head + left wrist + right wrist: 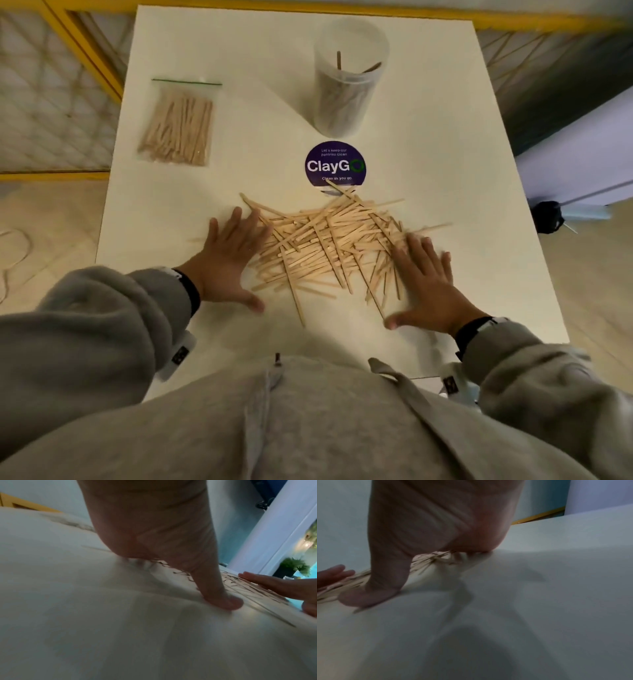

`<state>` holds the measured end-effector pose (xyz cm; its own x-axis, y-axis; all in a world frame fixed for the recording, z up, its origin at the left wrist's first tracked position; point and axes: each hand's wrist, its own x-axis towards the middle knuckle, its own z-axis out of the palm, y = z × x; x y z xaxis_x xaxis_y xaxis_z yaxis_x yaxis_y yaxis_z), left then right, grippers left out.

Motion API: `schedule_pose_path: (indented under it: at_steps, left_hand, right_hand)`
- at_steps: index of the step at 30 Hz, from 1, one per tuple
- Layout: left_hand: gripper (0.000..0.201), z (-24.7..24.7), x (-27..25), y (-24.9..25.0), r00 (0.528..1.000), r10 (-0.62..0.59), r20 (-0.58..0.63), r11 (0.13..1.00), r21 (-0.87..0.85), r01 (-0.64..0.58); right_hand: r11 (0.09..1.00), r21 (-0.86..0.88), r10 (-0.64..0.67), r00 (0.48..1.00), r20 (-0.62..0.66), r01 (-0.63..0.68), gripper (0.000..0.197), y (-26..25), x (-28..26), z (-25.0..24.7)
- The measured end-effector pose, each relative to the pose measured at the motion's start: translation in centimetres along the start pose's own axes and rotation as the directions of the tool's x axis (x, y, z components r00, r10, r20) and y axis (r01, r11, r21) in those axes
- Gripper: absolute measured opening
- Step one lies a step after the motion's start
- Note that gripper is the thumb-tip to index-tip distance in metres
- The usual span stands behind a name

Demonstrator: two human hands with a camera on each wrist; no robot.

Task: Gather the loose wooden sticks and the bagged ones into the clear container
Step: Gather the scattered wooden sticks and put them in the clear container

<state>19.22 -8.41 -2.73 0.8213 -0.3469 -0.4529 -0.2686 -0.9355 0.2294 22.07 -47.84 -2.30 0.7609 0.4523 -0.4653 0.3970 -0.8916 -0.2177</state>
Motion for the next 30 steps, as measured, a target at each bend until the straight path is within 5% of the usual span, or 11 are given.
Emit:
schedule_pose_path:
  at_steps: [10, 15, 18, 25, 30]
  left_hand:
    - [0.111, -2.5, 6.4, 5.4, 0.969, -0.142, -0.204, 0.988, -0.092, 0.126]
    - [0.088, -3.8, 6.4, 4.9, 0.972, -0.008, -0.233, 0.993, -0.114, -0.019]
    - [0.086, -3.9, 6.1, 4.8, 0.971, -0.027, -0.236, 0.995, -0.097, 0.004]
    - [0.065, -3.8, 5.6, 4.4, 0.911, -0.284, -0.299, 0.957, -0.148, 0.250]
    - [0.039, -3.8, 5.2, 4.0, 0.896, -0.332, -0.295, 0.943, -0.141, 0.303]
  right_hand:
    - [0.988, 0.141, 0.095, 0.971, -0.222, -0.064, 0.097, -3.0, 5.6, -4.3]
    - [0.989, -0.050, -0.142, 0.982, -0.126, 0.137, 0.115, -4.4, 9.2, -7.1]
    - [0.959, -0.135, -0.256, 0.966, -0.048, 0.247, 0.112, -6.7, 11.6, -8.2]
    - [0.910, -0.266, -0.353, 0.931, -0.091, 0.319, 0.044, -7.9, 13.7, -9.0]
    - [0.913, -0.219, -0.363, 0.930, -0.050, 0.345, 0.027, -7.7, 14.8, -9.2]
